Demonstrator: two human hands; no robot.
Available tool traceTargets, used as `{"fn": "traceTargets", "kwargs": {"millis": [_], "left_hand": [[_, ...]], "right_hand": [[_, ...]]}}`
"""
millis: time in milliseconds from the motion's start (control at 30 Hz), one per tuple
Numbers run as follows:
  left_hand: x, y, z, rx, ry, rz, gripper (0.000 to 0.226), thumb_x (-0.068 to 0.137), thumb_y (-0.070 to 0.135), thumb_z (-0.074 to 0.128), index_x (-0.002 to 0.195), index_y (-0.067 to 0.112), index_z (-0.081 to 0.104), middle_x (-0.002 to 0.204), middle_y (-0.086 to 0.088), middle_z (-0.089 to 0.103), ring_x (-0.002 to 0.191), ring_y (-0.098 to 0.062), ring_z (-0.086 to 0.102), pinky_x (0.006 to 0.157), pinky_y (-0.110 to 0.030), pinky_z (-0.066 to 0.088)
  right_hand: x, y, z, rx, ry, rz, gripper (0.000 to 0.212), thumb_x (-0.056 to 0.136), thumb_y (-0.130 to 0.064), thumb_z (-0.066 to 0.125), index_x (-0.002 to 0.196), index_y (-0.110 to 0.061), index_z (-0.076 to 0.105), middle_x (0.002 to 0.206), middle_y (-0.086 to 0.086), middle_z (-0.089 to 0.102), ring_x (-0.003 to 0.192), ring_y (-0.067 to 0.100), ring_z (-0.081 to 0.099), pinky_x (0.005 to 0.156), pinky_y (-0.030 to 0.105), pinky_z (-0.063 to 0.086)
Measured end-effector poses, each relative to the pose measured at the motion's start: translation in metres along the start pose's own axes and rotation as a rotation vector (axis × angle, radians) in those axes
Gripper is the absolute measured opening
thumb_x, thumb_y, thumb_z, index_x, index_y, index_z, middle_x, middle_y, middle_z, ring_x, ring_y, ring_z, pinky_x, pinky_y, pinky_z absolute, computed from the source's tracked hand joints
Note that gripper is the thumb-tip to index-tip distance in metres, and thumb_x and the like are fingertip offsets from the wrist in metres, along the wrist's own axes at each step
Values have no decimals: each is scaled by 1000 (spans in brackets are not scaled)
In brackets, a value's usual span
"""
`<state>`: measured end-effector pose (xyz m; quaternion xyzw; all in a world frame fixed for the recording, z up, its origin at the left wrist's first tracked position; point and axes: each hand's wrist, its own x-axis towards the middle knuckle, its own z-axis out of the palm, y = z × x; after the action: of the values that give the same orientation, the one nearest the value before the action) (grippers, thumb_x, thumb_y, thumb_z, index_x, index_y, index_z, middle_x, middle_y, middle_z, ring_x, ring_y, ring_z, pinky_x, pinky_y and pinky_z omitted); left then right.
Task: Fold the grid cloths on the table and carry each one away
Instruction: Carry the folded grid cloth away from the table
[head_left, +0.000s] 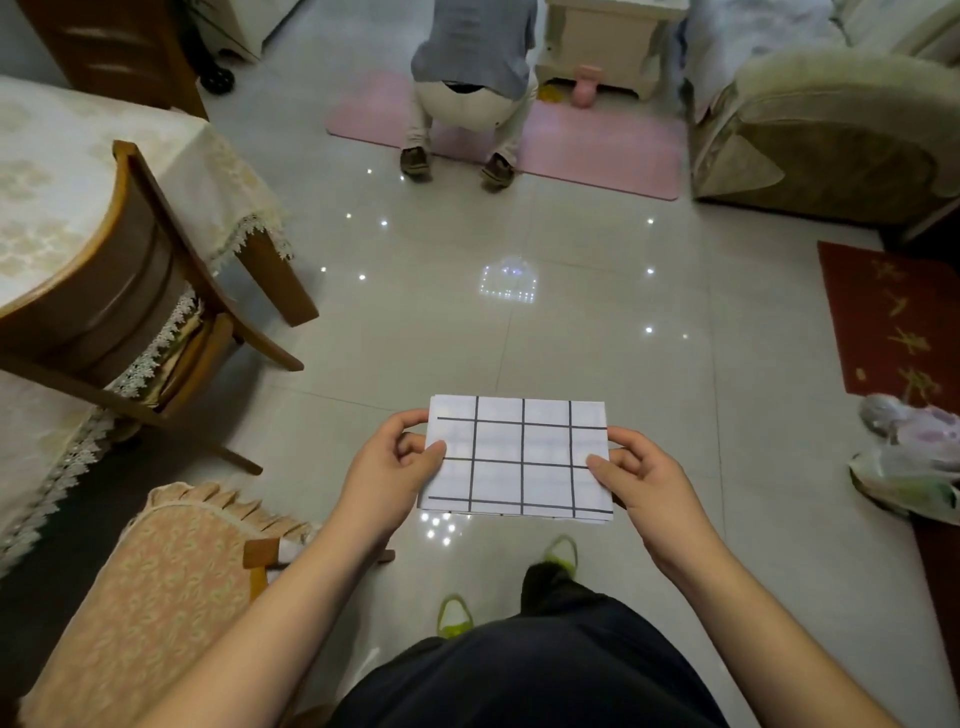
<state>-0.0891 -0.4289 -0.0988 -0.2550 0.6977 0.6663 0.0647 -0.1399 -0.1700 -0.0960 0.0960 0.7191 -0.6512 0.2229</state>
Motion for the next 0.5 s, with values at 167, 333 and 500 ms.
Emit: {"fn": "traceTargets", "kwargs": {"millis": [167,333,500], "left_hand": [[54,23,31,-1,48,-22,31,92,14,65,119,26,59,79,-6,67,81,-23,69,76,-35,54],[100,53,63,-13,121,-39,31,91,16,66,118,30,59,83,-8,69,84,-22,70,82,-36,55],[132,84,80,-59,198,-25,30,93,15,64,120,28,58,86,-8,71,84,-20,71,78,-30,56]], "right_hand": [[74,-22,-28,-36,-52,17,31,92,-10,62,121,-22,61,89,7,72,87,18,71,83,33,54],[145,-59,-58,-83,-130,5,29,91,-15,65,118,-27,61,88,8,69,94,27,69,96,44,51],[201,-92,-67,-95,-224,-11,27,92,-12,63,107,-34,59,71,-11,66,78,7,69,80,27,50]]}}
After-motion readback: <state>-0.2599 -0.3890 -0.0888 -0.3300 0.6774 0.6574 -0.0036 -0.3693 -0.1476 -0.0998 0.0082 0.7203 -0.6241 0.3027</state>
